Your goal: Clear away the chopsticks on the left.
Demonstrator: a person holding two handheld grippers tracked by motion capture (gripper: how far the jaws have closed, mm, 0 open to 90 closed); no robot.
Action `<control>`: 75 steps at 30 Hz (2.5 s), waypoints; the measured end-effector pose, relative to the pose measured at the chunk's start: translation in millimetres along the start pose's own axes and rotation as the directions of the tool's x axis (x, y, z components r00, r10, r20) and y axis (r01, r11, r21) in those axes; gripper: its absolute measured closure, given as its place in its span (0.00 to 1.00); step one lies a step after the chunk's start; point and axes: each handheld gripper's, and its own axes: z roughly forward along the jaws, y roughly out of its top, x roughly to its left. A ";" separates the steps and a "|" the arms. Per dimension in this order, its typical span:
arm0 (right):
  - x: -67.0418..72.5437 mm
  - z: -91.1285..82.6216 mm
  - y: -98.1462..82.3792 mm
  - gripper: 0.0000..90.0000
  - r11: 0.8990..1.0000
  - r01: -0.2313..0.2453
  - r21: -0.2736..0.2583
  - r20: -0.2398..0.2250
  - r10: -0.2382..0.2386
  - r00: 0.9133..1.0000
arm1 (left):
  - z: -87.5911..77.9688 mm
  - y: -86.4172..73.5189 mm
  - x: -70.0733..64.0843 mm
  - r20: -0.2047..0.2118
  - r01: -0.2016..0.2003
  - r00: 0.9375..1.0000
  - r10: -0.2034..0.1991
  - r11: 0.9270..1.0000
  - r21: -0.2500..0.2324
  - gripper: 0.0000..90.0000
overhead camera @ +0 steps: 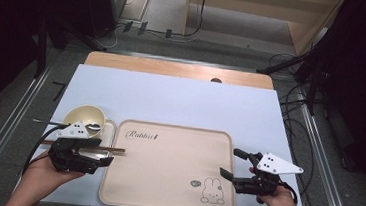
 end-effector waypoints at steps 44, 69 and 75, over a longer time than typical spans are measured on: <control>1.4 5.3 0.5 0.23 1.000 0.020 0.020 -0.015 -0.020 1.000 | -42.2 -45.8 59.9 -0.162 0.217 0.969 -0.187 0.956 0.196 1.00; 1.4 6.2 0.1 0.23 1.000 0.015 0.024 -0.012 -0.014 1.000 | -30.0 -40.3 95.7 -0.353 0.433 0.862 -0.364 0.891 0.139 1.00; 1.5 5.0 -0.3 0.23 1.000 0.015 0.026 -0.008 -0.015 1.000 | -23.2 -40.5 99.0 -0.378 0.423 0.858 -0.347 0.896 0.137 1.00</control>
